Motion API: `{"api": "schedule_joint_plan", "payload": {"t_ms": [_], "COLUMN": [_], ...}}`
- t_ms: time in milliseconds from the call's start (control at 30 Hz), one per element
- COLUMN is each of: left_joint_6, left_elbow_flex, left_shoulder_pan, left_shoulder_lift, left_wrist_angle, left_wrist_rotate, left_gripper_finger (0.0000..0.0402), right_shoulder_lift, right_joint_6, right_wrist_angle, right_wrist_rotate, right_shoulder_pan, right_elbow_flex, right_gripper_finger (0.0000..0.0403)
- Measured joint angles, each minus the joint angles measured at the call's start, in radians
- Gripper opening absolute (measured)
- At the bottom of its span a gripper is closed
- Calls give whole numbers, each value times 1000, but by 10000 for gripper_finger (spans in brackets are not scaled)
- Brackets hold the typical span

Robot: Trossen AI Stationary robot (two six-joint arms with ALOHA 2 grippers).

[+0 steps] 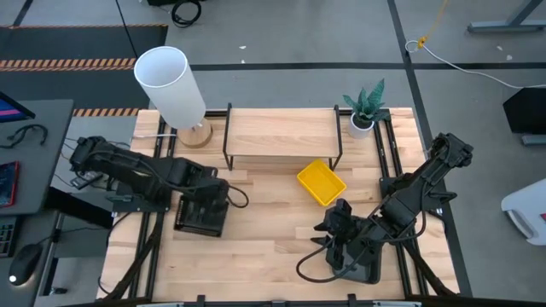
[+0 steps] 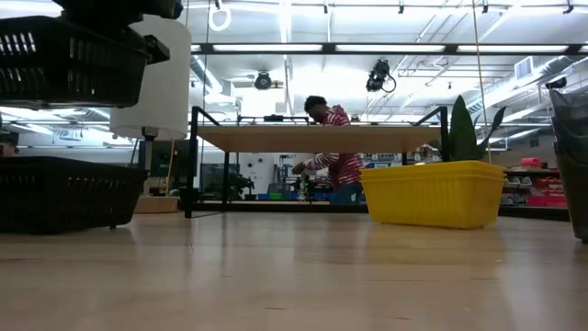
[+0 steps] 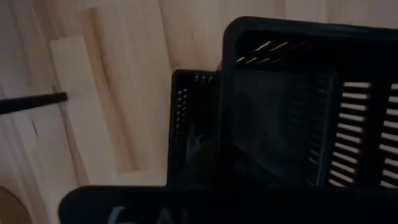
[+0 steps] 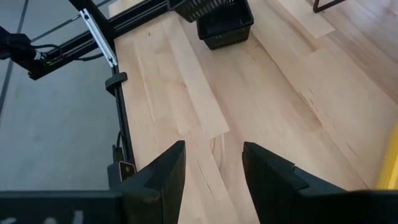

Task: Stack baskets on shelf by color
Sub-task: Stack the bottom black bin on top of the top black bin

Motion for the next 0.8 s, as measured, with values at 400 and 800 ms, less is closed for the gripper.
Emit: {"api": "schedule_joint_plan", "payload": {"t_ms": [400,800], "left_joint_6": [145,178], "left_elbow_flex": [0,-36], "left_shoulder_pan": [87,105], "left_shoulder_lift": [0,0], "left_wrist_angle": [-5,-2], "left_wrist_rotate": [33,54], "left_gripper_finger": [1,1], "right_shoulder_lift": [0,0], "right_joint_6": [8,4], "right_wrist_angle": [1,1], "right_wrist_rotate": [2,4], "right_shoulder_pan": [0,0], "right_elbow_flex": [0,0], "right_gripper_finger": [164,164]}}
